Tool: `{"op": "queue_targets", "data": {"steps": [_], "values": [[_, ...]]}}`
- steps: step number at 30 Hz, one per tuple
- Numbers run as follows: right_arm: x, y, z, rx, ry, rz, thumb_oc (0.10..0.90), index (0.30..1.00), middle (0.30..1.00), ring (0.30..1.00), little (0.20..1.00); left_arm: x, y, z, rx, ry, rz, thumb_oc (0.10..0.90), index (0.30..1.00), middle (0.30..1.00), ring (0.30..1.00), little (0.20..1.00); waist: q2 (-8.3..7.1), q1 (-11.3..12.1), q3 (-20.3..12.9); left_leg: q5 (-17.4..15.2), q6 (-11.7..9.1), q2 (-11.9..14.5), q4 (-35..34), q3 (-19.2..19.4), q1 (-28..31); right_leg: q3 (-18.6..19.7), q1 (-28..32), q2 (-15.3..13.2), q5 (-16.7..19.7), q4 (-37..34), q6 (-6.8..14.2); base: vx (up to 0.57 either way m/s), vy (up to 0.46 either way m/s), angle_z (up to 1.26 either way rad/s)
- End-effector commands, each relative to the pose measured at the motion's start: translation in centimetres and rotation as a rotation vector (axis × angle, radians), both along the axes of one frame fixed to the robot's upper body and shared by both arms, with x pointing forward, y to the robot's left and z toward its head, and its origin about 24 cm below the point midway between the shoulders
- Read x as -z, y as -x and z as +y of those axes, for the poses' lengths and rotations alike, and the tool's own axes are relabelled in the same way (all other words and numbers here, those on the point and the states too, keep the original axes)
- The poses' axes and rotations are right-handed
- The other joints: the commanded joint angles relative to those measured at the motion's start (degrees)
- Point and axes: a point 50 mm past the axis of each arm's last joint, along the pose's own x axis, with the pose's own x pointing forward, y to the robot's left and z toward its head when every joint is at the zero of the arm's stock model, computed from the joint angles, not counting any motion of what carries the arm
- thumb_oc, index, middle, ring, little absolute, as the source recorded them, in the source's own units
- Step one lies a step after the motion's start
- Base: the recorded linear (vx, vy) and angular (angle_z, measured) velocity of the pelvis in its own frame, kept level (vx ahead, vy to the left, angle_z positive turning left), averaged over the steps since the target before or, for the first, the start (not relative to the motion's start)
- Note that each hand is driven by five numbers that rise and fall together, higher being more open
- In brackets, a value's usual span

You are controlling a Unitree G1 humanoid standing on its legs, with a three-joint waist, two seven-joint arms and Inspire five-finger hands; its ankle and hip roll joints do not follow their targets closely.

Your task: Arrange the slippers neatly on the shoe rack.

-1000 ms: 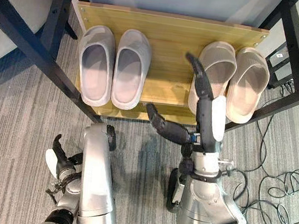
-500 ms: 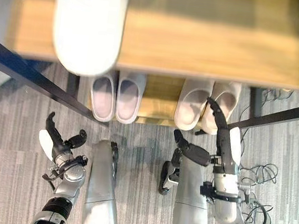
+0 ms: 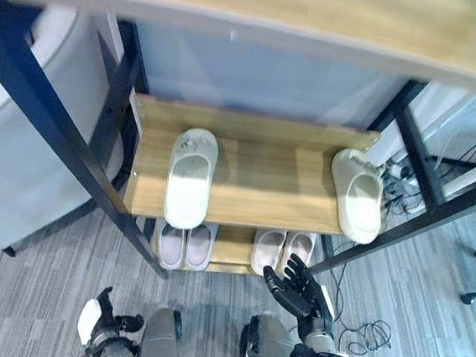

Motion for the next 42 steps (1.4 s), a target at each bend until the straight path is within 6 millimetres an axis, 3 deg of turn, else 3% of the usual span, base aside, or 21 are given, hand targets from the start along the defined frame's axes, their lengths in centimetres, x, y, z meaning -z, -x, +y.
{"op": "queue_targets", "data": {"steps": [1, 5, 7, 8, 9, 12, 14, 16, 18, 19, 20, 21, 23, 25, 26, 29, 33, 38, 42], "values": [[-2.9, -1.6, -1.1, -0.010, 0.035, -0.191, 0.800, 0.900, 0.900, 0.900, 0.900, -1.2, -2.2, -0.4, 0.180, -0.041, -0.079, 0.800, 0.900, 0.900, 0.900, 0.900, 1.06, 0.3, -1.7, 4.1, -0.7, 2.1, -9.7, -1.1, 3.8, 1.6, 1.9, -4.3, 8.4, -9.3, 2.3, 0.10, 0.027, -0.02], [-0.9, -0.6, -2.2, 0.050, 0.037, -0.094, 0.800, 0.900, 0.900, 0.900, 0.900, -0.3, -1.3, -1.6, 0.261, 0.021, -0.019, 0.800, 0.900, 0.900, 0.900, 0.900, 1.55, -0.5, -3.5, 7.4, -1.2, 0.7, -19.4, 1.4, 11.7, 1.6, 9.0, -4.1, 13.5, -19.6, 3.5, 0.15, 0.048, -0.13], [0.8, 0.3, -2.9, 0.062, 0.077, -0.006, 0.800, 0.900, 0.900, 0.900, 0.900, 1.3, 0.9, -2.9, 0.284, 0.092, 0.102, 0.800, 0.900, 0.900, 0.900, 0.900, 2.18, -0.9, -6.2, 12.2, -1.7, -2.8, -33.6, 4.3, 20.2, 1.4, 15.7, -3.1, 22.8, -34.1, 5.7, 0.20, 0.075, -0.23], [0.9, 0.3, -2.8, 0.046, 0.094, -0.001, 0.800, 0.900, 0.900, 0.900, 0.900, 1.5, 1.2, -3.3, 0.307, 0.091, 0.120, 0.800, 0.900, 0.900, 0.900, 0.900, 2.44, -0.9, -6.4, 13.7, -1.7, -3.3, -37.0, 5.3, 22.2, 1.9, 16.0, -3.3, 26.4, -35.4, 6.7, 0.01, 0.037, -0.39], [0.9, 0.1, -2.8, 0.035, 0.100, -0.003, 0.800, 0.900, 0.900, 0.900, 0.900, 1.4, 0.8, -3.6, 0.377, 0.061, 0.125, 0.800, 0.900, 0.900, 0.900, 0.900, 4.00, -1.1, -5.9, 16.5, -1.6, -2.7, -40.8, 5.2, 23.7, 1.9, 16.9, -1.7, 24.4, -34.1, 6.7, -0.11, -0.004, -0.45], [1.3, 0.4, -2.6, 0.021, 0.082, 0.011, 0.800, 0.900, 0.900, 0.900, 0.900, 1.3, 0.6, -3.5, 0.405, 0.057, 0.121, 0.800, 0.900, 0.900, 0.900, 0.900, 5.02, -0.5, -6.2, 17.8, -1.0, -2.2, -43.1, 4.4, 24.5, 3.4, 21.4, 2.7, 17.7, -30.0, 5.8, -0.13, -0.069, -0.11], [1.4, 0.6, -1.9, -0.008, 0.068, 0.016, 0.800, 0.900, 0.900, 0.900, 0.900, 1.3, 0.6, -3.5, 0.394, 0.079, 0.115, 0.800, 0.900, 0.900, 0.900, 0.900, 4.13, 1.3, -7.4, 19.5, -1.3, -2.2, -45.1, 3.5, 23.7, 4.1, 24.3, 5.0, 13.5, -33.5, 4.0, -0.19, -0.247, 0.46], [1.6, 0.6, -1.8, -0.037, 0.090, 0.021, 0.800, 0.900, 0.900, 0.900, 0.900, 1.3, 0.6, -3.6, 0.375, 0.109, 0.114, 0.800, 0.900, 0.900, 0.900, 0.900, 3.44, 2.1, -8.5, 20.7, -1.9, -1.9, -46.3, 3.4, 22.9, 3.4, 26.1, 5.7, 12.3, -38.1, 2.9, -0.19, -0.314, 0.14], [1.7, 1.0, -2.1, -0.091, 0.164, 0.028, 0.800, 0.900, 0.900, 0.900, 0.900, 1.3, 0.4, -3.7, 0.313, 0.157, 0.080, 0.800, 0.900, 0.900, 0.900, 0.900, 3.26, 3.3, -8.8, 26.9, -4.0, 1.2, -49.5, 2.4, 21.1, 2.5, 27.6, 8.7, 11.5, -42.4, 1.1, -0.27, -0.384, 0.23], [1.7, 1.0, -2.1, -0.091, 0.165, 0.028, 0.800, 0.900, 0.900, 0.900, 0.900, 1.3, 0.4, -3.7, 0.313, 0.157, 0.080, 0.800, 0.900, 0.900, 0.900, 0.900, 3.28, 3.3, -8.8, 27.0, -4.0, 1.2, -49.6, 2.3, 21.1, 2.4, 27.6, 8.7, 11.5, -42.4, 1.1, -0.30, -0.303, 0.22], [1.6, 0.9, -2.4, -0.102, 0.188, 0.029, 0.800, 0.900, 0.900, 0.900, 0.900, 1.0, -0.2, -3.9, 0.297, 0.180, 0.053, 0.800, 0.900, 0.900, 0.900, 0.900, 3.01, 3.8, -8.2, 29.3, -4.8, 2.3, -50.4, 1.0, 19.2, 2.2, 27.1, 9.3, 11.6, -43.0, 0.7, -0.37, -0.244, 0.03], [1.7, 0.6, -2.7, -0.114, 0.224, 0.033, 0.800, 0.900, 0.900, 0.900, 0.900, 1.1, -0.9, -4.5, 0.272, 0.223, 0.041, 0.800, 0.900, 0.900, 0.900, 0.900, 2.06, 4.0, -6.6, 28.0, -4.9, 1.7, -48.2, -2.2, 17.5, 2.6, 25.5, 9.1, 12.8, -42.7, 0.4, -0.37, -0.242, -0.03], [1.9, 0.5, -2.8, -0.120, 0.235, 0.042, 0.800, 0.900, 0.900, 0.900, 0.900, 1.1, -1.1, -4.8, 0.261, 0.239, 0.035, 0.800, 0.900, 0.900, 0.900, 0.900, 1.61, 3.5, -6.3, 26.1, -4.4, 0.6, -46.6, -3.7, 17.7, 2.4, 24.8, 8.7, 13.7, -43.0, 0.4, -0.22, -0.113, 0.18], [2.0, 0.7, -3.0, -0.125, 0.241, 0.053, 0.800, 0.900, 0.900, 0.900, 0.900, 1.2, -0.9, -5.4, 0.255, 0.265, 0.031, 0.800, 0.900, 0.900, 0.900, 0.900, 1.05, 2.6, -6.7, 22.1, -3.4, -1.4, -44.5, -3.0, 19.5, 2.2, 24.6, 7.9, 15.2, -45.0, 0.7, -0.13, -0.063, -0.11], [2.4, 1.3, -3.3, -0.114, 0.250, 0.081, 0.800, 0.900, 0.900, 0.900, 0.900, 1.4, -0.3, -6.2, 0.286, 0.291, 0.038, 0.800, 0.900, 0.900, 0.900, 0.900, 2.04, 1.8, -7.8, 20.5, -2.6, -2.6, -45.9, -0.8, 22.4, 2.7, 24.9, 8.6, 15.7, -46.5, 0.8, -0.04, 0.000, -0.16], [2.9, 1.8, -3.4, -0.116, 0.275, 0.107, 0.800, 0.900, 0.900, 0.900, 0.900, 0.8, -1.5, -7.5, 0.394, 0.301, -0.009, 0.800, 0.900, 0.900, 0.900, 0.900, 2.93, 1.3, -9.7, 20.0, -1.8, -4.6, -50.1, -1.3, 25.4, 3.6, 26.5, 8.9, 16.9, -48.7, 1.2, 0.08, 0.029, 0.19], [3.4, 2.3, -3.4, -0.137, 0.303, 0.141, 0.800, 0.900, 0.900, 0.900, 0.900, -0.4, -3.2, -8.5, 0.483, 0.313, -0.084, 0.800, 0.900, 0.900, 0.900, 0.900, 3.78, 1.0, -10.5, 20.4, -1.5, -5.1, -53.1, -0.4, 28.2, 3.7, 28.0, 8.6, 17.5, -49.6, 1.7, 0.04, 0.050, -0.14], [3.9, 2.1, -4.2, -0.100, 0.356, 0.173, 0.800, 0.900, 0.900, 0.900, 0.900, -4.0, -6.6, -9.8, 0.652, 0.294, -0.266, 0.800, 0.900, 0.900, 0.900, 0.900, 5.03, 0.0, -10.8, 19.9, -1.2, -6.0, -53.1, 0.3, 27.6, 4.0, 27.5, 7.7, 18.8, -50.2, 2.5, -0.02, 0.050, -0.05], [4.4, 2.3, -4.6, -0.096, 0.368, 0.209, 0.800, 0.900, 0.900, 0.900, 0.900, -5.9, -7.7, -10.7, 0.768, 0.311, -0.329, 0.800, 0.900, 0.900, 0.900, 0.900, 5.71, -0.4, -10.8, 19.4, -1.2, -6.4, -53.1, 0.7, 27.6, 3.9, 27.7, 7.3, 19.0, -50.7, 2.9, -0.01, 0.031, -0.02]]}}
